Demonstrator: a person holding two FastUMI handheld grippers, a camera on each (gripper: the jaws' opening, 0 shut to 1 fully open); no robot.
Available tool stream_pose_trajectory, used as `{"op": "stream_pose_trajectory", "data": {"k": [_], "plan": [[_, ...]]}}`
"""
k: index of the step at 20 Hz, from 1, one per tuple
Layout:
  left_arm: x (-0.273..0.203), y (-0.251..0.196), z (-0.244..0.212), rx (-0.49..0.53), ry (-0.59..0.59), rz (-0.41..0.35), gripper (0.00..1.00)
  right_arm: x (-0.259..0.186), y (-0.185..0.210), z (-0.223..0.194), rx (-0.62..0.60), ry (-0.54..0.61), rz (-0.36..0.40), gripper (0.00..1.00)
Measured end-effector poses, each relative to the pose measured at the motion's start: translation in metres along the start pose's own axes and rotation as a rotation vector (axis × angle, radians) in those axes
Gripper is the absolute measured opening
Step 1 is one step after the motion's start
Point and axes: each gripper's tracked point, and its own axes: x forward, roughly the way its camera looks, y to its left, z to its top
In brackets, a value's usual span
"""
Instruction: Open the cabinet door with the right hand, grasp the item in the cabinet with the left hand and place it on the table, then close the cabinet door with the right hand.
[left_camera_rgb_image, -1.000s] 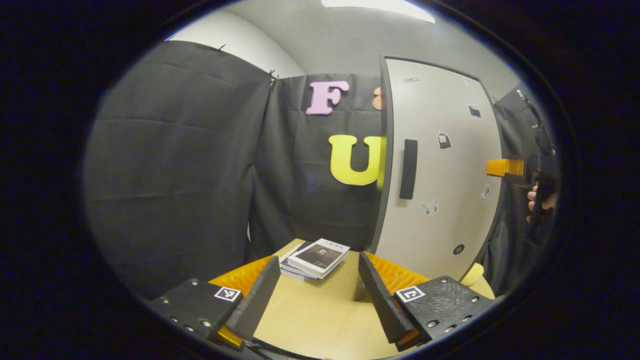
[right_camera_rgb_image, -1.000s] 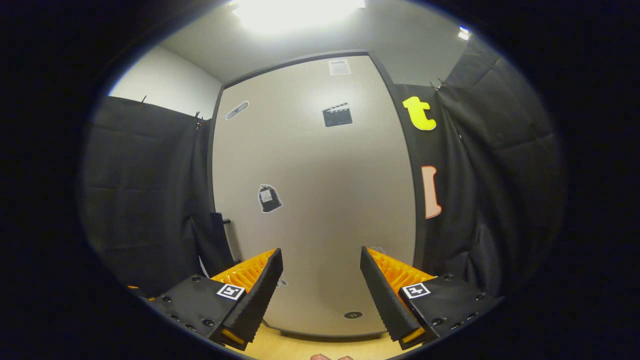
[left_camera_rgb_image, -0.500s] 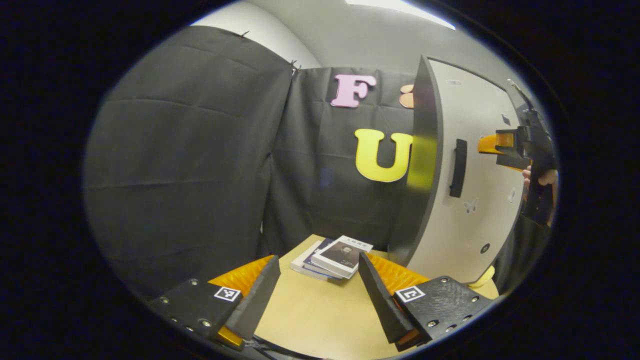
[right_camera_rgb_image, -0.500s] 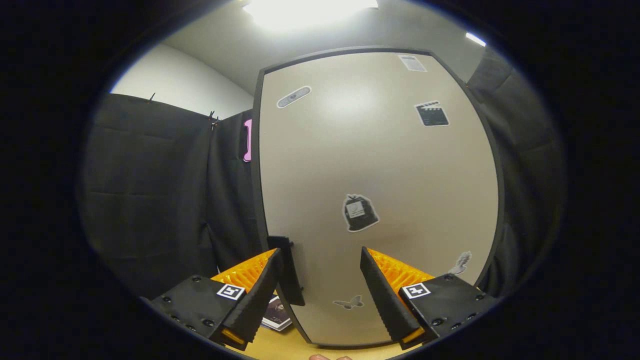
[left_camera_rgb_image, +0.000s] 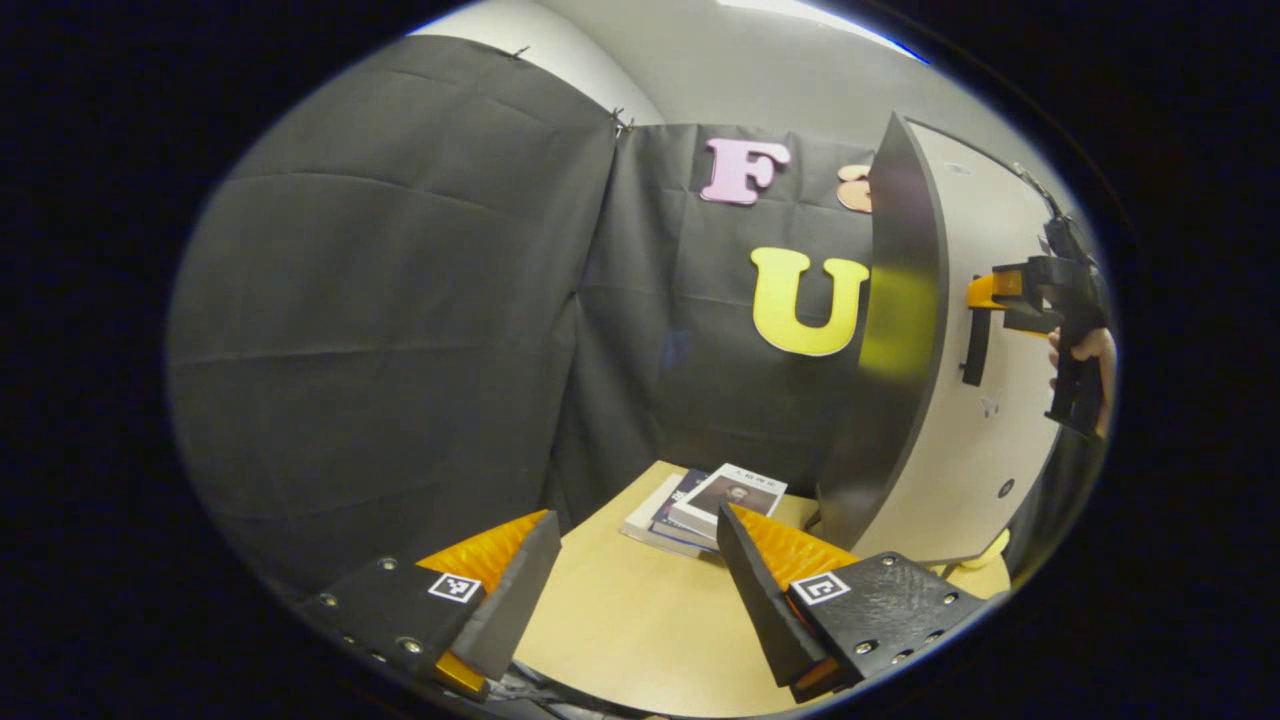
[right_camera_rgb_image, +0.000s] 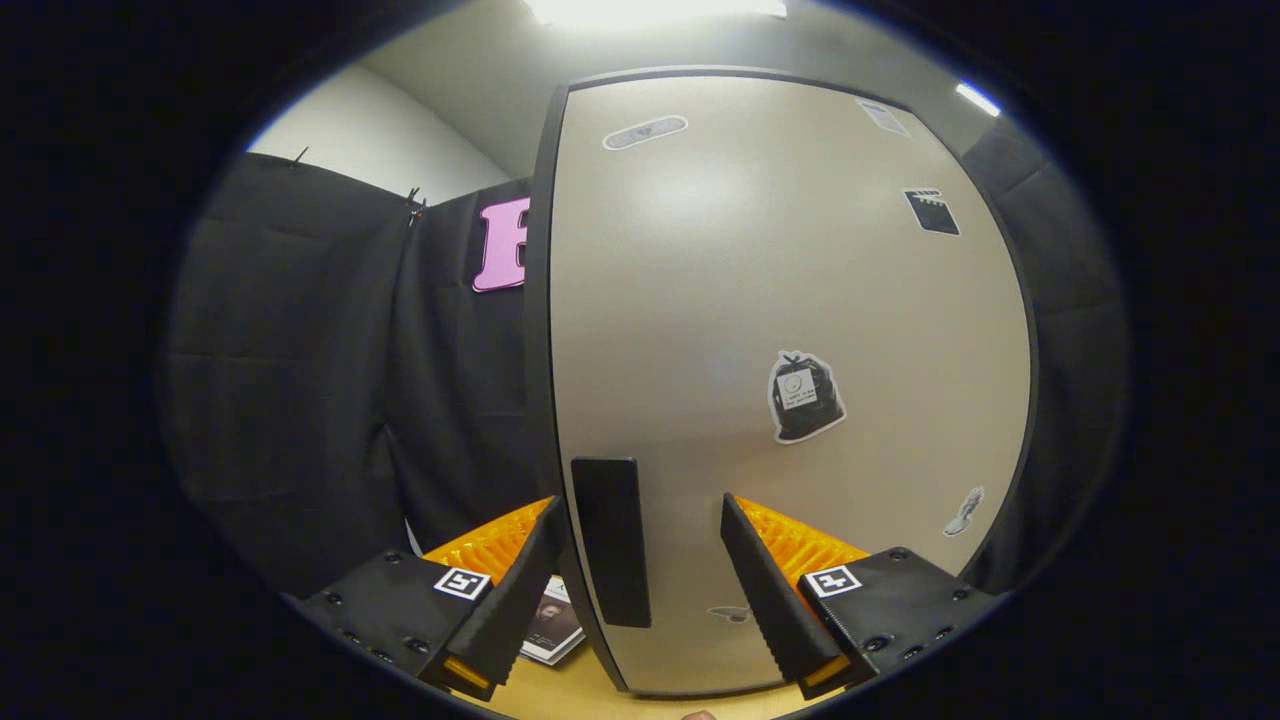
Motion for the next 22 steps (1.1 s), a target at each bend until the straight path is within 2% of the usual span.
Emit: {"op": "stream_pose_trajectory", "data": {"k": [3, 4, 5, 8, 9, 10, 11, 12, 13, 16, 19, 22], "plan": [[0.003, 0.007, -0.002, 0.029, 0.007, -0.029, 0.94, 0.008, 0.004, -0.009, -0.019, 0.019, -0.031, 0.95], [0.005, 0.009, -0.004, 0.034, 0.008, -0.039, 0.94, 0.01, 0.004, -0.012, -0.021, 0.025, -0.046, 0.82], [0.005, 0.011, -0.005, 0.034, 0.008, -0.049, 0.94, 0.012, 0.004, -0.013, -0.022, 0.03, -0.057, 0.75], [0.009, 0.018, -0.014, 0.032, 0.018, -0.057, 0.94, 0.015, 0.01, -0.017, -0.018, 0.046, -0.064, 0.44], [0.008, 0.021, -0.014, 0.027, 0.022, -0.056, 0.94, 0.018, 0.01, -0.018, -0.024, 0.048, -0.074, 0.37], [0.007, 0.022, -0.015, 0.019, 0.023, -0.059, 0.94, 0.015, 0.009, -0.017, -0.033, 0.048, -0.077, 0.35], [0.006, 0.023, -0.015, 0.014, 0.023, -0.06, 0.94, 0.016, 0.009, -0.018, -0.029, 0.052, -0.076, 0.37], [0.007, 0.025, -0.016, 0.013, 0.023, -0.061, 0.94, 0.016, 0.01, -0.018, -0.03, 0.054, -0.071, 0.31], [0.008, 0.027, -0.017, 0.013, 0.025, -0.061, 0.94, 0.015, 0.01, -0.018, -0.042, 0.055, -0.062, 0.31], [0.006, 0.027, -0.018, 0.011, 0.032, -0.068, 0.94, 0.013, 0.012, -0.02, -0.039, 0.059, -0.012, 0.22], [0.004, 0.022, -0.018, 0.017, 0.03, -0.085, 0.94, 0.013, 0.012, -0.02, -0.017, 0.075, 0.038, 0.08], [0.0, 0.012, -0.019, 0.021, 0.03, -0.105, 0.94, 0.002, 0.014, -0.018, -0.03, 0.073, 0.057, 0.09]]}}
